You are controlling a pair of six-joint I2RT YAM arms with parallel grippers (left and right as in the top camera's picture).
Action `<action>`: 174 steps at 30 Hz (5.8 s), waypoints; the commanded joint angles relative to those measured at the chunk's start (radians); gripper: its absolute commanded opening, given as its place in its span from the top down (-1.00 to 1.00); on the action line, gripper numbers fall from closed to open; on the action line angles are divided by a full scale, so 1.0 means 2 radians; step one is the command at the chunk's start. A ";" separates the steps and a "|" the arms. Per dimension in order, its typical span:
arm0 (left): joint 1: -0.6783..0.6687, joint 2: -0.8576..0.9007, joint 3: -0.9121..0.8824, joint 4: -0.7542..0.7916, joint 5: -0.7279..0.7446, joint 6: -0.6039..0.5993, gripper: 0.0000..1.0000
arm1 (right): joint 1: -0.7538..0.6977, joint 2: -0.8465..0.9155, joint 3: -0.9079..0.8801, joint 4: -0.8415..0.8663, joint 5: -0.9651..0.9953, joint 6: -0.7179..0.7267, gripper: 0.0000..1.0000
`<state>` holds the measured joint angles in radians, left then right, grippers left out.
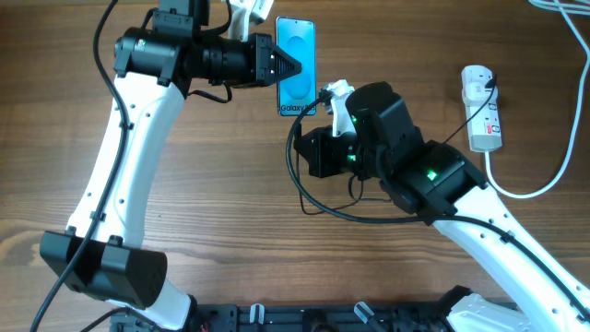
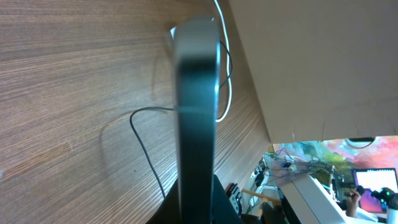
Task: Plug charger to phone and switch on socket
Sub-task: 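Push the USB-C plug up into the phone's bottom port with the right gripper, then lower the plugged phone onto the table with both grippers and release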
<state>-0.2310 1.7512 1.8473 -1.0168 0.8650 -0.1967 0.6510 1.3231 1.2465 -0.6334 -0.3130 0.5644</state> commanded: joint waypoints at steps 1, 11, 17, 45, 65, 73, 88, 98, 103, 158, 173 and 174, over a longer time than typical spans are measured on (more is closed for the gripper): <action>0.000 0.000 0.001 0.002 0.019 0.004 0.92 | 0.000 0.004 0.008 0.009 0.003 0.006 0.91; 0.000 0.000 0.001 0.002 0.012 0.005 0.92 | 0.000 0.004 0.008 0.011 0.003 0.006 0.91; 0.000 0.000 0.001 0.002 0.006 0.005 0.92 | 0.000 0.004 0.008 0.011 0.003 0.006 0.91; -0.001 0.000 0.001 0.001 0.007 0.005 0.92 | 0.000 0.004 0.008 0.015 0.012 0.006 0.91; -0.001 0.000 0.001 0.001 0.016 0.005 0.92 | 0.000 0.007 0.008 0.016 0.013 0.006 0.91; -0.001 0.000 0.001 -0.003 0.016 0.005 0.92 | -0.001 0.008 0.008 0.023 0.018 0.006 0.91; -0.001 0.000 0.001 -0.014 0.017 0.029 0.92 | -0.001 0.015 0.008 0.025 0.025 0.007 0.91; -0.001 0.000 0.001 -0.027 0.006 0.031 0.92 | -0.001 0.015 0.025 0.021 0.036 0.007 0.91; -0.001 0.000 0.001 -0.029 0.006 0.031 0.92 | -0.001 0.015 0.025 0.025 0.040 0.011 0.91; -0.082 0.268 0.001 0.006 -0.182 -0.052 0.92 | -0.006 0.069 0.011 -0.197 0.145 0.060 -0.99; -0.091 0.287 0.001 0.028 -0.197 -0.052 0.87 | -0.006 0.071 0.011 -0.192 0.145 0.063 -0.99; -0.091 0.287 0.001 0.028 -0.202 -0.052 0.87 | -0.006 0.071 0.011 -0.192 0.145 0.063 -1.00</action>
<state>-0.4141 2.3154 1.8465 -0.9638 0.4900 -0.2913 0.6445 1.4544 1.2774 -1.0164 -0.0437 0.6777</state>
